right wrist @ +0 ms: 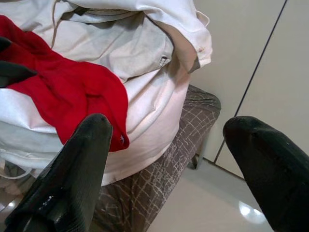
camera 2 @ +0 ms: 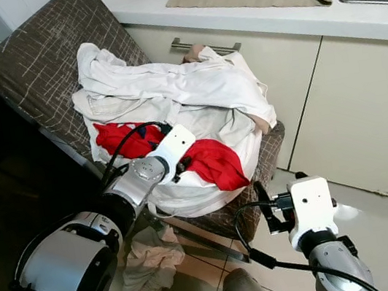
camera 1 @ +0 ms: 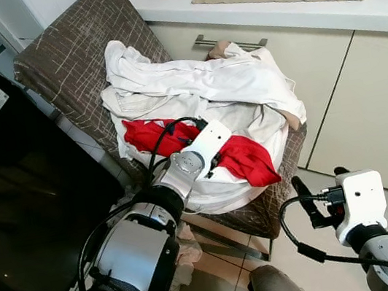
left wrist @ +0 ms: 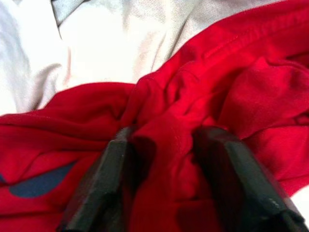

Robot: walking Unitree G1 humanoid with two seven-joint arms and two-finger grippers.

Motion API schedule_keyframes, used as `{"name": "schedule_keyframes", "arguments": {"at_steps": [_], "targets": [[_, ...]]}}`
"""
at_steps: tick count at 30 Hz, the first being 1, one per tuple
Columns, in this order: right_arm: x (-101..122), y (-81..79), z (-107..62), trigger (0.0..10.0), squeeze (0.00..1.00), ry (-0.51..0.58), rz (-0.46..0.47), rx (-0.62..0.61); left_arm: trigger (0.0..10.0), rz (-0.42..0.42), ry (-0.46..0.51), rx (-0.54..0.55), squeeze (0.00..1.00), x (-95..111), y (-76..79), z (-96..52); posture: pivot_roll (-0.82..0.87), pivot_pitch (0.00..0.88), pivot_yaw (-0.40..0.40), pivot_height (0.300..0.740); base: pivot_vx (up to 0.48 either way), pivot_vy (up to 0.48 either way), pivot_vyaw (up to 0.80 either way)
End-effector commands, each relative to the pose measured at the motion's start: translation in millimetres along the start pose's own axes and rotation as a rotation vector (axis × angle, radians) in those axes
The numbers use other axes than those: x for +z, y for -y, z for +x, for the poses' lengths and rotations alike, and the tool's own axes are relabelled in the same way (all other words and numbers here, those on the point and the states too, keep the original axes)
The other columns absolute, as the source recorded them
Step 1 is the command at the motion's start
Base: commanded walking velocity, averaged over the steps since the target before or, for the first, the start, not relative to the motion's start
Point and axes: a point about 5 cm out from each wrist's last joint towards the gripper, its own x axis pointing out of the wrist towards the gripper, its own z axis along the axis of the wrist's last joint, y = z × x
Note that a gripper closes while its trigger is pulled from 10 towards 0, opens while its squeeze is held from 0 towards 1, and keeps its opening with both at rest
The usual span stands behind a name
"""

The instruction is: Clothes washing

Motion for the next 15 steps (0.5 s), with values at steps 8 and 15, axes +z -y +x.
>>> {"name": "schedule_keyframes", "arguments": {"at_steps": [8,15], "targets": [[1,-2.7,-0.9,10.0,0.00,-0.009,0.014,-0.003,0.0,-0.160,0.002,-0.064,0.00,-4,14.0,2.2,-0.65,0.151,0.190,0.740,0.000,0.000,0.00],[-1,-3.5,0.1,10.0,0.00,-0.018,0.020,-0.012,0.0,-0.280,0.057,-0.063,0.00,4,13.9,2.5,-0.65,0.148,0.193,0.740,0.000,0.000,0.00]]}}
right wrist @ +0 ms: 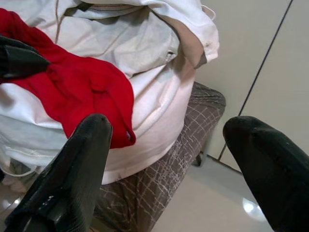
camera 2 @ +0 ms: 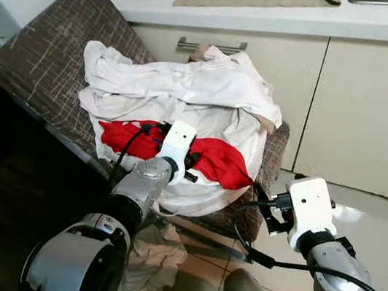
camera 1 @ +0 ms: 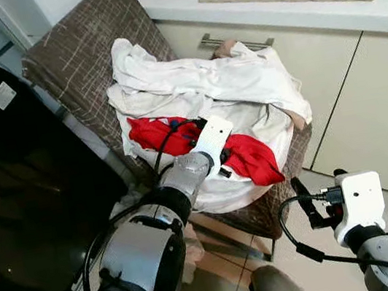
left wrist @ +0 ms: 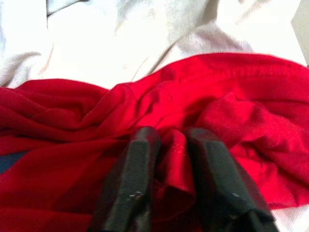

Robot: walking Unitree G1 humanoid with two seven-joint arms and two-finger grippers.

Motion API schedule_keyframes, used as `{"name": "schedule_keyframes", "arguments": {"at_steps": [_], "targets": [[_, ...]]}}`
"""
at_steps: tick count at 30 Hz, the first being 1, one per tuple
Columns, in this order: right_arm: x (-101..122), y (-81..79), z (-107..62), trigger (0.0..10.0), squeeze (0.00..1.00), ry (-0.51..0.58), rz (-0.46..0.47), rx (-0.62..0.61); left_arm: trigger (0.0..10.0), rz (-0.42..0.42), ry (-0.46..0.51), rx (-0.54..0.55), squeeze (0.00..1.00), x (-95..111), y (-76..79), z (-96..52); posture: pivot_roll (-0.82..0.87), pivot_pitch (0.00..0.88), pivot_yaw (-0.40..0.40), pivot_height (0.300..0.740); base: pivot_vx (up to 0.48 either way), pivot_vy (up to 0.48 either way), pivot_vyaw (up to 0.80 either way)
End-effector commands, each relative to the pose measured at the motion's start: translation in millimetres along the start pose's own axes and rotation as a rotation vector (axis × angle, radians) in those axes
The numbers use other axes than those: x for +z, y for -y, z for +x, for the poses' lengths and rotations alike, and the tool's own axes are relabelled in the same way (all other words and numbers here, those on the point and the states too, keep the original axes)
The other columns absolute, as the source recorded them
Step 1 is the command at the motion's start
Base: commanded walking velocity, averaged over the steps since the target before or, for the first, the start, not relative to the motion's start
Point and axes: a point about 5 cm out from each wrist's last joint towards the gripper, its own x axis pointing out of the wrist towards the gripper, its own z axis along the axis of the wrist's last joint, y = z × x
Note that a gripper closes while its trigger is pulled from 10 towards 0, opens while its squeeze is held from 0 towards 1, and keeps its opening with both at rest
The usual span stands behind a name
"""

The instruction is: Clothes washing

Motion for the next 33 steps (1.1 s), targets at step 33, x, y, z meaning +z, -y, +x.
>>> {"name": "schedule_keyframes", "arguments": {"at_steps": [33], "targets": [[-3,-10.7,24.3,10.0,0.00,0.007,0.006,0.036,0.0,0.030,0.307,0.080,0.00,64,-40.1,-17.0,-0.59,0.082,0.206,0.740,0.000,0.000,0.00]]}}
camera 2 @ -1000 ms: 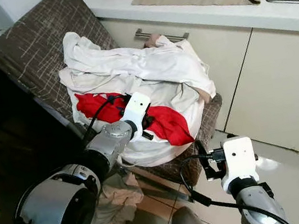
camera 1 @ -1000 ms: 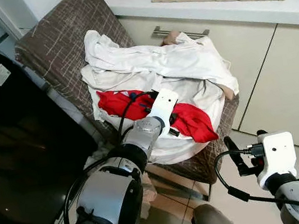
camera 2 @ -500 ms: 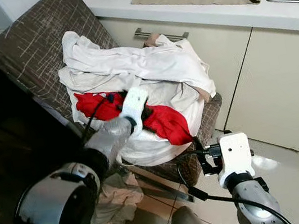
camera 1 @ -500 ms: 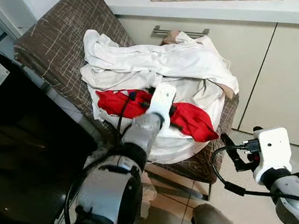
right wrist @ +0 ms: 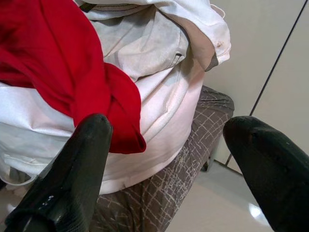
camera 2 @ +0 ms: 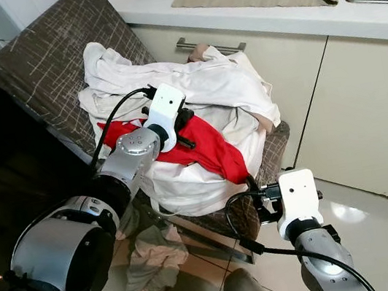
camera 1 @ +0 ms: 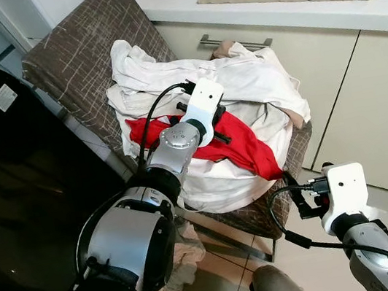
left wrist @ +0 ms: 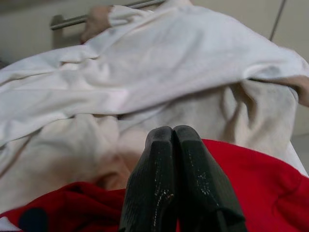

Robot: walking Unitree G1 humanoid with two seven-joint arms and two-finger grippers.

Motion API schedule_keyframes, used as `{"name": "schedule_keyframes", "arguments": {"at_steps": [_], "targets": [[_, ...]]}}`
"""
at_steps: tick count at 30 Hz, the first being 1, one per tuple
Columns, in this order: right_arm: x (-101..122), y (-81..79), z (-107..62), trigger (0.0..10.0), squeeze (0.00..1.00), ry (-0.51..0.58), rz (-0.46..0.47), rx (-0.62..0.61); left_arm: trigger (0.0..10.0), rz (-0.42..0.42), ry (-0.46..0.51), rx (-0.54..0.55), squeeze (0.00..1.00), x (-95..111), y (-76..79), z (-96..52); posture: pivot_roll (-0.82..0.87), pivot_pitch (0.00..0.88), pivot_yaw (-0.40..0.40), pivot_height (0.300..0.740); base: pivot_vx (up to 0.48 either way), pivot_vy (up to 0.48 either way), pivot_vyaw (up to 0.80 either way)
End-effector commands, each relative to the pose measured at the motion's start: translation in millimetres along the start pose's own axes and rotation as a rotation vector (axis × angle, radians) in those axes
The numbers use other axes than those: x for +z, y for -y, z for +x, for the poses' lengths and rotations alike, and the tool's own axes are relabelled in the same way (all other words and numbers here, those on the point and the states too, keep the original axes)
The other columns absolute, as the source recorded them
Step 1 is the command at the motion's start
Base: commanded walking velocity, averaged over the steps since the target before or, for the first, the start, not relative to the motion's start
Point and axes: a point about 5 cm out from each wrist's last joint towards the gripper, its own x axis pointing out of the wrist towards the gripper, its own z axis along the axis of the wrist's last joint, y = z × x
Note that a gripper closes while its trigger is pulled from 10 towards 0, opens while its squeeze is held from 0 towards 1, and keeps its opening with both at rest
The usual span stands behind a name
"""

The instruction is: Clothes washing

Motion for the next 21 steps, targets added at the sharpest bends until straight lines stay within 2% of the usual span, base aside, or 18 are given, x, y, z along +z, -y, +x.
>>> {"name": "schedule_keyframes", "arguments": {"at_steps": [1,9,11,14,15,17,19,21], "targets": [[-1,-4.1,2.2,10.0,0.00,0.002,0.007,0.017,0.0,-0.019,0.067,0.031,0.00,20,-11.5,-0.3,-0.59,0.071,0.206,0.740,0.000,0.000,0.00],[-2,-1.3,7.1,10.0,0.00,0.005,0.008,0.009,0.0,-0.077,0.141,0.033,0.00,38,-17.6,-0.6,-0.59,0.042,0.208,0.740,0.000,0.000,0.00],[-3,-1.0,7.6,10.0,0.00,0.003,0.006,0.009,0.0,-0.058,0.137,0.024,0.00,39,-17.1,-0.4,-0.59,0.038,0.207,0.740,0.000,0.000,0.00],[-4,-1.3,8.2,10.0,0.00,0.002,0.005,0.010,0.0,0.040,0.061,-0.003,0.00,27,-9.6,1.0,-0.59,0.034,0.208,0.740,0.000,0.000,0.00],[-5,-2.0,8.0,10.0,0.00,0.000,0.004,0.011,10.0,0.071,0.034,-0.009,1.00,21,-7.0,1.2,-0.59,0.034,0.208,0.740,0.000,0.000,0.00],[-5,-2.7,7.9,10.0,0.00,-0.001,0.005,0.012,10.0,0.075,0.026,-0.015,1.00,18,-5.3,1.2,-0.59,0.040,0.210,0.740,0.000,0.000,0.00],[-6,-3.5,7.3,10.0,0.00,-0.002,0.007,0.013,10.0,0.130,0.013,-0.001,1.00,14,-6.0,0.6,-0.59,0.047,0.210,0.740,0.000,0.000,0.00],[-6,-3.6,6.4,10.0,0.00,-0.004,0.007,0.012,10.0,0.122,0.002,-0.005,1.00,11,-6.5,0.1,-0.59,0.054,0.212,0.740,0.000,0.000,0.00]]}}
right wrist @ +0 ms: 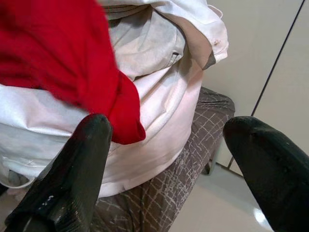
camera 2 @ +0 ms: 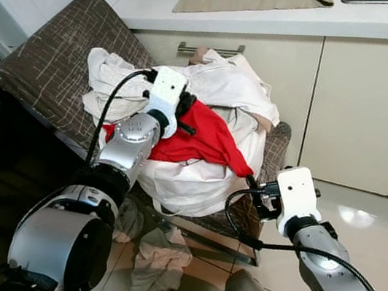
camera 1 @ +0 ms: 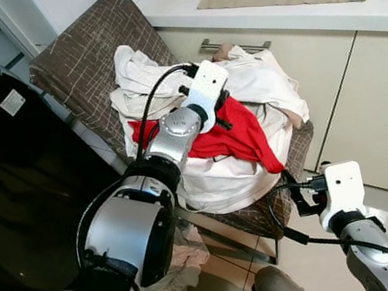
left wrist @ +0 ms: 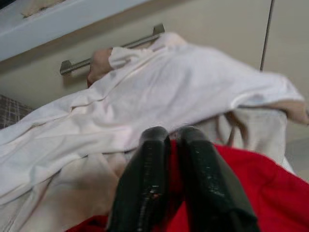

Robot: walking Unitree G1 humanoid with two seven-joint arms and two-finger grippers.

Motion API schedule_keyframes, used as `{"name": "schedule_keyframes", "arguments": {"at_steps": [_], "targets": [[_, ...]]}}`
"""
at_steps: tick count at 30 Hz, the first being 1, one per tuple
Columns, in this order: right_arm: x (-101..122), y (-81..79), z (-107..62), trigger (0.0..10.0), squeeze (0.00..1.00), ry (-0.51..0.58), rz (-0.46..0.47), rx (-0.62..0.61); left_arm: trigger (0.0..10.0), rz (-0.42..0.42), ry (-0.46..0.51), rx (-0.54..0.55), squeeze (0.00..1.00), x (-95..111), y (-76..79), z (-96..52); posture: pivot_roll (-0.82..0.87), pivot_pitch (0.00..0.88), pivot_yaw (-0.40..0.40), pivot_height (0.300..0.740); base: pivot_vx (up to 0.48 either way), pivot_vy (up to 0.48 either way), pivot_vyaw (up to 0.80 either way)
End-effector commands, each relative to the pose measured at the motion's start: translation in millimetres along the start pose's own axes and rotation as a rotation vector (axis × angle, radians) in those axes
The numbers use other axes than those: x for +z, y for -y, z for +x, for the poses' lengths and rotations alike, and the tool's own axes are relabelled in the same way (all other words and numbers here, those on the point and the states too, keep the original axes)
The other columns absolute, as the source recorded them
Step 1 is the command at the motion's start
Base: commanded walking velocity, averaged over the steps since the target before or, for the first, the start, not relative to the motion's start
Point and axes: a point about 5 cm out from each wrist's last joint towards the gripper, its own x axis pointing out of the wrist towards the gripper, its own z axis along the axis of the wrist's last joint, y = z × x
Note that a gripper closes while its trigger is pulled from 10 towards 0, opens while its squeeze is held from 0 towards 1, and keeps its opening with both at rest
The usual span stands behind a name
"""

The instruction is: Clothes washing

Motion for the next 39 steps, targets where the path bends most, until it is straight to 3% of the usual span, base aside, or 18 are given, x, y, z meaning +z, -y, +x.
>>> {"name": "schedule_keyframes", "arguments": {"at_steps": [1,8,14,16,21,27,31,32,33,34,39], "targets": [[-1,-3.1,-1.8,10.0,0.00,-0.002,0.007,0.011,10.0,0.001,-0.041,0.018,1.00,-11,-6.1,-3.7,-0.59,0.056,0.211,0.740,0.000,0.000,0.00],[-2,-1.7,-2.2,10.0,0.00,-0.003,0.007,0.007,10.0,-0.024,-0.041,0.018,1.00,-10,-8.3,-4.0,-0.60,0.064,0.208,0.740,0.000,0.000,0.00],[0,-1.0,-2.7,10.0,0.00,-0.002,0.013,0.006,10.0,0.016,-0.076,0.017,1.00,-17,-8.9,-5.6,-0.60,0.079,0.203,0.740,0.000,0.000,0.00],[-1,-1.5,-5.1,10.0,0.00,-0.007,0.016,0.006,10.0,0.047,-0.143,0.024,1.00,-30,-11.6,-9.4,-0.60,0.093,0.204,0.740,0.000,0.000,0.00],[-3,-3.3,-11.2,10.0,0.00,-0.017,0.024,0.002,10.0,0.104,-0.211,0.043,1.00,-40,-16.6,-13.3,-0.61,0.113,0.208,0.740,0.000,0.000,0.00],[-9,-6.8,-25.0,10.0,0.00,-0.044,0.038,-0.010,10.0,0.146,-0.303,0.007,1.00,-51,-10.4,-14.2,-0.63,0.163,0.215,0.740,0.000,0.000,0.00],[-11,-6.1,-33.1,10.0,0.00,-0.058,0.041,-0.026,10.0,0.085,-0.313,0.016,1.00,-50,-8.6,-13.3,-0.65,0.186,0.216,0.740,0.000,0.000,0.00],[-11,-5.0,-36.0,10.0,0.00,-0.061,0.040,-0.031,10.0,0.018,-0.300,0.018,1.00,-48,-6.9,-12.0,-0.66,0.188,0.218,0.740,0.000,0.000,0.00],[-11,-5.0,-36.0,10.0,0.00,-0.061,0.040,-0.031,10.0,0.018,-0.300,0.018,1.00,-48,-6.9,-12.0,-0.66,0.188,0.218,0.740,0.000,0.000,0.00],[-11,-4.2,-38.9,10.0,0.00,-0.065,0.037,-0.037,10.0,-0.038,-0.293,0.015,1.00,-47,-4.5,-11.2,-0.67,0.189,0.219,0.740,0.000,0.000,0.00],[-12,-3.4,-46.4,10.0,0.00,-0.075,0.035,-0.048,10.0,-0.117,-0.304,0.006,1.00,-53,1.8,-11.3,-0.70,0.195,0.215,0.740,0.000,0.000,0.00]]}}
